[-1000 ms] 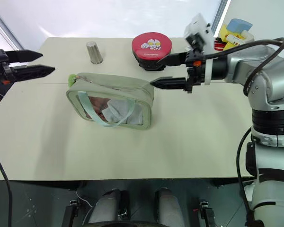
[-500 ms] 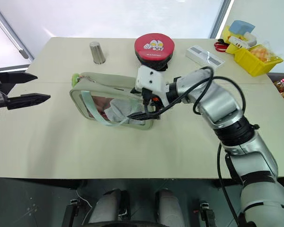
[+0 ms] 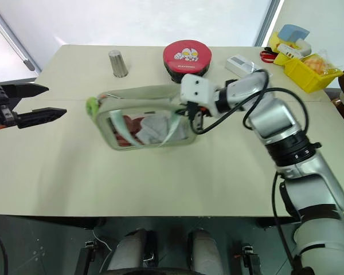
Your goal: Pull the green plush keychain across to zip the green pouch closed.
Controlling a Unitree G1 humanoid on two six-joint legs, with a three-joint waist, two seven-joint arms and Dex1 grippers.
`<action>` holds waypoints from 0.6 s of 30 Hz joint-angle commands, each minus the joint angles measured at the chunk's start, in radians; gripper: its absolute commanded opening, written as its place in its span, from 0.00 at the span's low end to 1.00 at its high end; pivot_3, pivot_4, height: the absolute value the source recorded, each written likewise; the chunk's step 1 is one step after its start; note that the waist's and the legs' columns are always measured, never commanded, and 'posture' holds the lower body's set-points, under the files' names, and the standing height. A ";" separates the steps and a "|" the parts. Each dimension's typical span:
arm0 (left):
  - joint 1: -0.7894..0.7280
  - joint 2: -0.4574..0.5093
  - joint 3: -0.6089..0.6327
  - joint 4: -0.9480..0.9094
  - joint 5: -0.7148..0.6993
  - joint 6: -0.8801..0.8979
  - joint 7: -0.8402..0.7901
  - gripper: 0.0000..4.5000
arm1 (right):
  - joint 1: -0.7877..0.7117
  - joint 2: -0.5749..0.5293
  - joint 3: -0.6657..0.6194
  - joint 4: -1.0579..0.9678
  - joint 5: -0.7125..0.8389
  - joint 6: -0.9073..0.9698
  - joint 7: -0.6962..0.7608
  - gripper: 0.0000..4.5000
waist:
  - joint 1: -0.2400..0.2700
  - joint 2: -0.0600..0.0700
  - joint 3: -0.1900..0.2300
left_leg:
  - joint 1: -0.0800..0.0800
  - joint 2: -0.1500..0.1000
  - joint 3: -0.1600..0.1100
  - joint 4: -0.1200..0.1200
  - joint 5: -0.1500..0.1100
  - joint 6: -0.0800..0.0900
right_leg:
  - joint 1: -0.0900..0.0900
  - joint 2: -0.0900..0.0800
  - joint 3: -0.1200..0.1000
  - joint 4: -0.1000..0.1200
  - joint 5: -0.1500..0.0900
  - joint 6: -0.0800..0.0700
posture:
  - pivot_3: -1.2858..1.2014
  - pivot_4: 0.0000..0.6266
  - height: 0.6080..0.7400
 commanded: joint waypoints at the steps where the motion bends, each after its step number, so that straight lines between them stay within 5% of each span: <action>1: -0.034 -0.008 -0.013 0.012 0.003 -0.036 0.013 1.00 | 0.010 -0.006 -0.035 0.013 -0.036 -0.076 0.007 0.01 | -0.005 0.000 0.000 | 0.000 0.000 0.000 0.000 0.000 0.000 | 0.000 0.000 0.000 0.000 0.000 0.000 | 0.52 0.24 1.00; 6: -0.053 -0.004 -0.035 0.023 0.001 -0.046 0.007 1.00 | 0.051 -0.003 -0.064 -0.053 0.024 0.024 0.068 0.01 | -0.012 0.000 0.000 | 0.000 0.002 0.000 0.000 0.000 0.000 | -0.001 0.001 0.000 0.000 0.000 0.000 | 0.52 0.24 1.00; 7: -0.058 -0.002 -0.039 0.028 0.003 -0.049 0.005 1.00 | 0.058 -0.005 -0.070 -0.077 0.040 0.053 0.085 0.18 | -0.011 0.000 0.000 | 0.000 0.002 0.000 0.000 0.000 0.000 | -0.001 0.001 0.000 0.001 0.000 0.000 | 0.52 0.24 1.00; 11: -0.067 0.004 -0.050 0.043 0.007 -0.058 -0.004 1.00 | 0.037 -0.019 -0.101 -0.110 0.076 0.124 0.129 0.59 | -0.008 0.000 0.000 | 0.000 0.002 0.000 0.000 0.000 0.000 | -0.001 0.001 0.000 0.001 0.000 0.000 | 0.52 0.24 1.00; 18: -0.074 0.000 -0.069 0.050 0.008 -0.067 -0.005 1.00 | -0.095 0.040 -0.140 -0.054 0.116 0.196 0.135 0.59 | -0.011 0.000 0.000 | 0.000 0.002 0.000 0.000 0.000 0.000 | -0.001 0.002 0.000 0.001 0.000 0.000 | 0.52 0.24 1.00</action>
